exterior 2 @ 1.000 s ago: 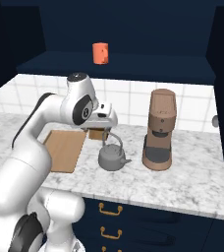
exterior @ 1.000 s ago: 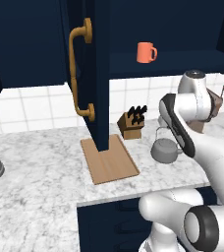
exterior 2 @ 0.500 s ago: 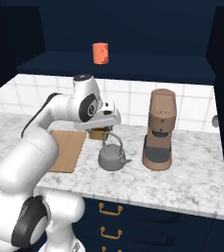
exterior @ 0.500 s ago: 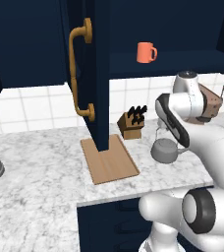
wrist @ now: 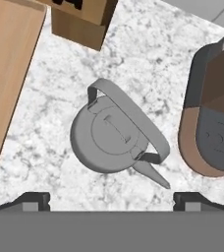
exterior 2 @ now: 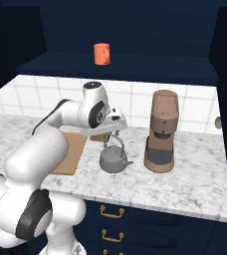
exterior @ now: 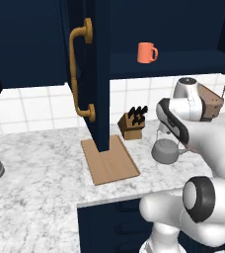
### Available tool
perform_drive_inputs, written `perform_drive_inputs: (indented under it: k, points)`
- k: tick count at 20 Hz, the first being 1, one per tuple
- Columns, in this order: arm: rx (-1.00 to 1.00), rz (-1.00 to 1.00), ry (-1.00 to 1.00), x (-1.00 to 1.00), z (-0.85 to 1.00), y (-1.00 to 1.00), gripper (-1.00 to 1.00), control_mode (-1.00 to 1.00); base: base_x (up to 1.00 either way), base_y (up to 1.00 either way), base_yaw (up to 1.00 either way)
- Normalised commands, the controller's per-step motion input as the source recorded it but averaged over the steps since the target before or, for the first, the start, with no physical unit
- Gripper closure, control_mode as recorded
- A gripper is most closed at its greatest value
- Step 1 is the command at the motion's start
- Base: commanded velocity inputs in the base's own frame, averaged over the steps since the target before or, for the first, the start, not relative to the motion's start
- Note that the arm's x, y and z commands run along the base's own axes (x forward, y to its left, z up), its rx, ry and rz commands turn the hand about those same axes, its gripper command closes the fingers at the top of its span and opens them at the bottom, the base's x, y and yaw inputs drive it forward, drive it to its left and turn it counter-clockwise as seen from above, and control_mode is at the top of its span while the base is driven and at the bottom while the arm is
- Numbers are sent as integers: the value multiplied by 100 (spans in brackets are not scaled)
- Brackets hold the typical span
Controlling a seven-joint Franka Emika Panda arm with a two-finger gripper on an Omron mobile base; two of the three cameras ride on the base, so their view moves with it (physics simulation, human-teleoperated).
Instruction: Pick the kettle from the counter and place it on the tray. Then pick the mug from the cabinet and place it on the tray. Then close the cabinet doors.
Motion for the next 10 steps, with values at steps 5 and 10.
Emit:
perform_drive_inputs:
  k: [5,10]
  points:
    - [0,9,1,26,-26,-12,-100,-100,0,0,0]
    - [0,8,0,30,-18,-11,-100,-100,0,0,0]
